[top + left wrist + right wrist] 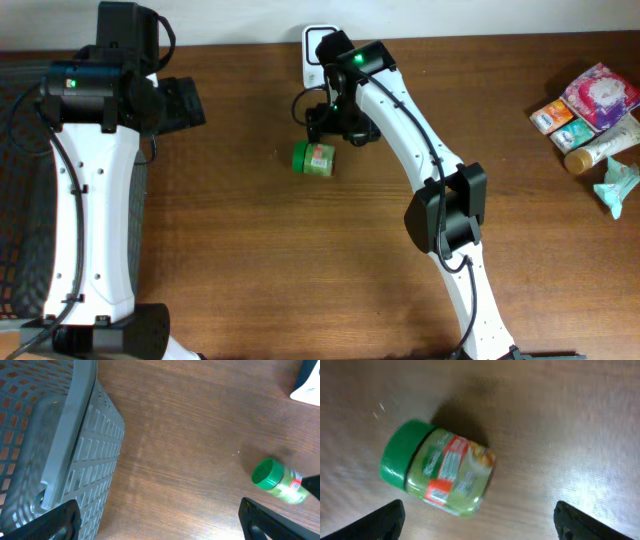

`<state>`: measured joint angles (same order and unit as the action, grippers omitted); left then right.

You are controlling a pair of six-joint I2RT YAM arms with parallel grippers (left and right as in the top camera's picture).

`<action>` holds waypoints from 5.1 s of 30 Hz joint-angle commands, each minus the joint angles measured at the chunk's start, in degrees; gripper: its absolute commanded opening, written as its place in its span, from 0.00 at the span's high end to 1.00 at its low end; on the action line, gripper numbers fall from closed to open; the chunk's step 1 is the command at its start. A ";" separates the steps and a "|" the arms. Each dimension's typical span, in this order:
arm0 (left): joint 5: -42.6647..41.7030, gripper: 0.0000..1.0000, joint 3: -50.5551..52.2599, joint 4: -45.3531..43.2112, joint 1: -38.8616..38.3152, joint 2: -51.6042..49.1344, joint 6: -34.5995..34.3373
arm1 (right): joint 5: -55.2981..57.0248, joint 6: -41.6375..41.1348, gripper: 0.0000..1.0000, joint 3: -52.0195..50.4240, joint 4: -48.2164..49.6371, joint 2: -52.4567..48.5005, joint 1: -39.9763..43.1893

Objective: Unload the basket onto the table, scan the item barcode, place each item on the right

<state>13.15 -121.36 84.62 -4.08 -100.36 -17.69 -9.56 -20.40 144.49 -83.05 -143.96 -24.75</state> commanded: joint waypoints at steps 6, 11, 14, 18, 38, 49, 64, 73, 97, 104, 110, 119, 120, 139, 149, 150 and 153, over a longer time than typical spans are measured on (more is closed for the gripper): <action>0.61 0.01 -0.55 0.04 0.11 0.20 0.66 | 3.15 13.60 0.07 -0.28 5.75 -0.85 -4.13; 0.61 0.01 -0.55 0.04 0.11 0.17 0.66 | -2.60 -9.27 0.02 -0.33 3.15 -0.85 -4.52; 0.61 0.01 -0.55 0.04 0.11 0.20 0.66 | 5.92 -3.56 0.01 -0.04 2.67 -0.22 -4.55; 0.61 0.01 -0.55 0.04 -0.04 0.17 0.66 | 7.56 -2.32 0.01 -0.07 2.23 0.50 -5.22; 0.61 0.01 -0.55 0.04 -0.07 0.20 0.66 | 10.25 -2.34 0.25 -10.78 11.17 0.02 -8.09; 0.61 0.01 -0.55 0.04 -0.04 0.20 0.66 | -42.84 13.42 0.29 -10.78 8.74 0.76 15.37; 0.61 0.01 -0.55 0.04 -0.04 0.20 0.66 | -14.64 13.97 0.01 -17.22 3.82 6.71 25.59; 0.61 0.01 -0.55 0.04 0.00 0.20 0.66 | -4.98 16.15 0.01 -4.66 -0.31 6.78 11.52; 0.61 0.01 -0.55 0.04 0.00 0.20 0.66 | 7.41 -32.06 0.01 -15.72 13.88 6.51 2.25; 0.61 0.01 -0.55 0.07 -0.04 0.17 0.66 | 7.23 -28.89 0.17 -21.35 19.71 6.64 2.36; 0.61 0.01 -0.55 0.04 0.00 0.20 0.66 | 7.21 -25.79 0.40 -19.43 18.18 6.69 2.43; 0.61 0.01 -0.55 0.04 0.00 0.20 0.66 | 7.26 4.09 0.42 -6.91 30.29 6.67 2.27; 0.61 0.01 -0.55 0.04 0.00 0.20 0.66 | 8.13 5.60 0.42 -6.91 32.20 6.67 2.27; 0.61 0.01 -0.55 0.04 0.00 0.20 0.66 | 16.04 18.80 0.41 -8.72 70.34 -0.72 2.32; 0.61 0.01 -0.55 0.04 0.00 0.20 0.66 | 25.55 15.45 0.34 -8.50 53.66 12.13 14.12; 0.61 0.01 -0.55 0.04 0.00 0.20 0.66 | 25.75 15.45 0.33 -8.50 49.16 12.90 17.03; 0.61 0.01 -0.55 0.04 0.00 0.20 0.66 | 25.46 15.47 0.33 -8.55 34.67 13.14 26.62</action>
<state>13.15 -121.36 84.62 -4.08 -100.36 -17.69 13.85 -4.10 135.61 -41.85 -133.08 -6.15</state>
